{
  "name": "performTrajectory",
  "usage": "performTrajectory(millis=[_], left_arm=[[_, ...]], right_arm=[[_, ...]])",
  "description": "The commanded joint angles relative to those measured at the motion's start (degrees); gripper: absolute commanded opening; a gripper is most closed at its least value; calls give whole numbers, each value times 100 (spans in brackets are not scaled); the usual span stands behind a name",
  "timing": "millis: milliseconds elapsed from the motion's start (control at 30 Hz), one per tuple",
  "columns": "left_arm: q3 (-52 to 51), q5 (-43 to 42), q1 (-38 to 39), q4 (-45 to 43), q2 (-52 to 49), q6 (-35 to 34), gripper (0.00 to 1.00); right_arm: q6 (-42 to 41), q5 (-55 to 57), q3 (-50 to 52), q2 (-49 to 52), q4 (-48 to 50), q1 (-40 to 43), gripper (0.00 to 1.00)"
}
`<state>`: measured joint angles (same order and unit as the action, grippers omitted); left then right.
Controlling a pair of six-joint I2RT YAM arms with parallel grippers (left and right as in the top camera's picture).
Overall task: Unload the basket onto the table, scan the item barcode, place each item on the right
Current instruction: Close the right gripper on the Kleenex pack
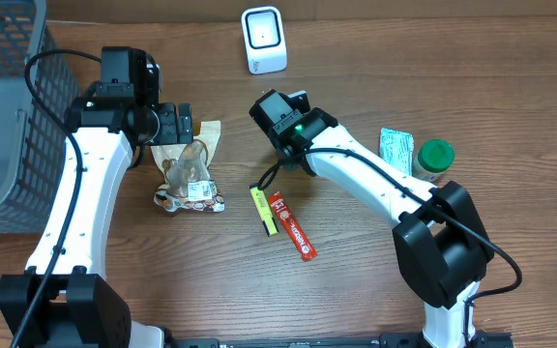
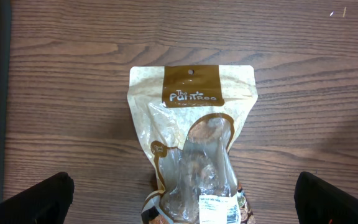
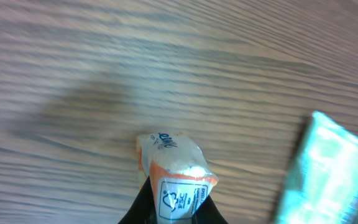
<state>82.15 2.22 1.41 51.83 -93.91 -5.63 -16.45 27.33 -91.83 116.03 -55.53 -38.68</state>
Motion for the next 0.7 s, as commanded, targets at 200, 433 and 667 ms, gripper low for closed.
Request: performTrajectory(millis=[200,433,667], left_arm=[[98,31,11,-4,-17,28,100],[98,31,11,-4,-17,28,100],[98,31,11,-4,-17,28,100]], right_arm=[[59,533,498,-105,203,-9,5],[-24,619,1327,-105,1010,164,18],[-24,-345,1375,-105,1193,179,41]])
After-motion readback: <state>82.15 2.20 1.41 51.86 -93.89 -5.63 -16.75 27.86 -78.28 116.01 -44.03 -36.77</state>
